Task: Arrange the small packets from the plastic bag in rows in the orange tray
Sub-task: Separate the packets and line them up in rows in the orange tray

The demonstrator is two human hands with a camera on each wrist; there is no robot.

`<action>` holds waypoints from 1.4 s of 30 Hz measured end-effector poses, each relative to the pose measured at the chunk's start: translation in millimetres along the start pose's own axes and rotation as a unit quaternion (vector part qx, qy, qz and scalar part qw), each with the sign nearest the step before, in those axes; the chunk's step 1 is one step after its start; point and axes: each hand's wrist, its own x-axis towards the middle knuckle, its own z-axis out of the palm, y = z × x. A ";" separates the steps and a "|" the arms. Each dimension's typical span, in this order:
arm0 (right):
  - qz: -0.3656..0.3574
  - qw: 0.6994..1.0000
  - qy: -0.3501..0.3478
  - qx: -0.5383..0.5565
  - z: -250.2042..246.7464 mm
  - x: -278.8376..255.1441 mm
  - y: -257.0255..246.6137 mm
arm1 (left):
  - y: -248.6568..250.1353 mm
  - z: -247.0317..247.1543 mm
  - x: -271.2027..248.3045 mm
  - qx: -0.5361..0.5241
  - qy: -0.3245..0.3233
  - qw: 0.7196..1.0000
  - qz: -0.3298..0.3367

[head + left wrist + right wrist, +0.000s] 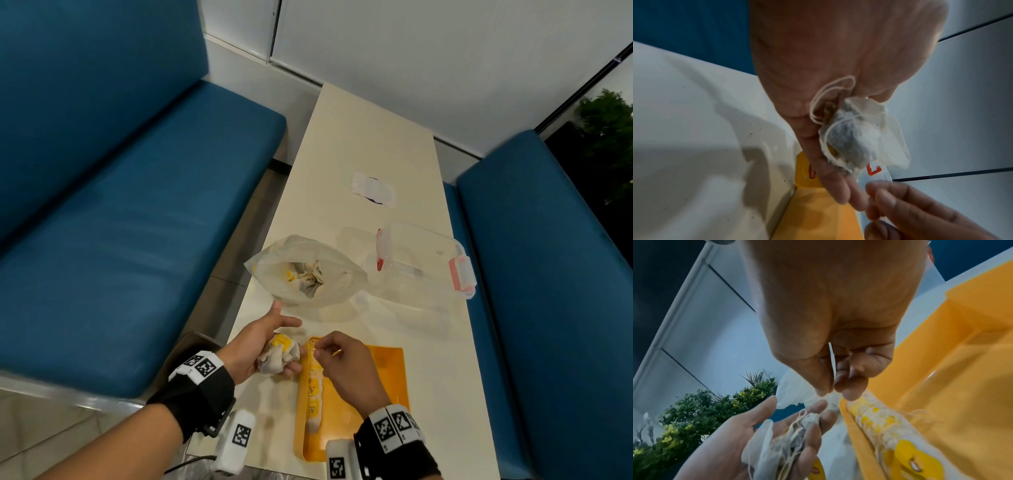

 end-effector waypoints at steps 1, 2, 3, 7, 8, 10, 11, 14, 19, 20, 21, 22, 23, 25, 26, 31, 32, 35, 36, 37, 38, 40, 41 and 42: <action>-0.003 1.000 0.002 0.007 1.3 3.5 -2.8 | 0.5 0.2 -1.0 0.000 -0.006 1.000 0.000; -0.005 1.000 0.000 0.011 3.0 6.6 -5.6 | 1.1 0.8 -2.3 0.000 -0.013 1.000 0.000; -0.009 1.000 -0.004 0.010 4.5 9.1 -9.2 | 0.9 0.6 -2.6 0.004 -0.019 1.000 -0.001; -0.023 0.998 -0.051 -0.015 9.3 14.6 -24.7 | 1.5 0.3 0.9 0.033 -0.010 0.999 0.007; -0.024 0.997 -0.065 -0.030 10.5 14.7 -27.9 | 2.7 0.9 1.8 0.037 -0.004 0.999 0.010; -0.026 0.995 -0.078 -0.056 13.9 15.7 -32.2 | 4.3 1.9 4.1 0.034 0.004 0.999 0.007; -0.025 0.995 -0.076 -0.061 15.9 16.8 -33.0 | 4.3 2.2 5.4 0.026 0.005 1.000 0.001; -0.008 0.997 -0.063 -0.053 22.6 21.3 -33.1 | -0.7 1.1 11.2 -0.004 0.003 1.000 -0.018; -0.021 0.997 -0.029 -0.072 28.1 33.9 -33.2 | -6.5 -4.5 20.9 -0.020 0.004 1.000 -0.018; -0.025 0.997 -0.026 -0.070 27.4 35.4 -33.4 | -6.0 -5.0 21.3 -0.028 0.003 0.999 -0.017; -0.027 0.997 -0.025 -0.066 25.9 36.0 -34.2 | -5.2 -5.5 21.2 -0.036 0.001 0.999 -0.017; -0.029 0.997 -0.024 -0.062 23.5 35.7 -35.5 | -5.2 -7.0 22.0 -0.044 -0.001 0.999 -0.017; -0.032 0.998 -0.022 -0.059 21.2 35.4 -36.2 | -4.6 -8.1 21.7 -0.051 -0.005 0.999 -0.016; -0.032 0.998 -0.016 -0.045 16.1 35.6 -36.9 | -4.4 -10.3 20.4 -0.057 -0.029 0.998 -0.009; -0.029 0.999 -0.012 -0.034 13.5 36.0 -37.2 | -4.2 -10.5 18.8 -0.054 -0.038 0.998 0.000; -0.015 1.000 0.015 0.017 4.4 39.7 -37.8 | -3.5 -10.7 12.6 -0.010 0.001 0.999 0.048; -0.011 0.999 0.018 0.027 3.7 40.1 -37.7 | -3.9 -10.6 12.6 -0.009 0.004 0.999 0.047; -0.001 0.997 0.021 0.073 3.5 38.2 -38.2 | -4.7 -9.4 13.4 -0.017 0.004 0.998 0.054; 0.006 0.995 0.017 0.093 3.8 36.7 -38.7 | -5.0 -9.1 14.2 -0.017 0.003 0.998 0.055; 0.013 0.993 0.015 0.112 3.5 34.6 -39.8 | -5.5 -8.8 14.4 -0.017 -0.001 0.998 0.056; 0.017 0.992 0.016 0.127 2.7 33.4 -40.7 | -6.0 -8.8 14.3 -0.020 -0.006 0.998 0.057; 0.004 0.991 0.026 0.133 -2.3 31.2 -44.4 | -7.7 -11.2 14.0 -0.042 -0.021 0.997 0.054; -0.010 0.991 0.033 0.126 -7.0 30.0 -46.8 | -8.0 -12.4 13.4 -0.056 -0.026 0.997 0.050; -0.027 0.992 0.042 0.118 -12.5 28.7 -48.4 | -8.1 -13.6 12.8 -0.069 -0.028 0.996 0.045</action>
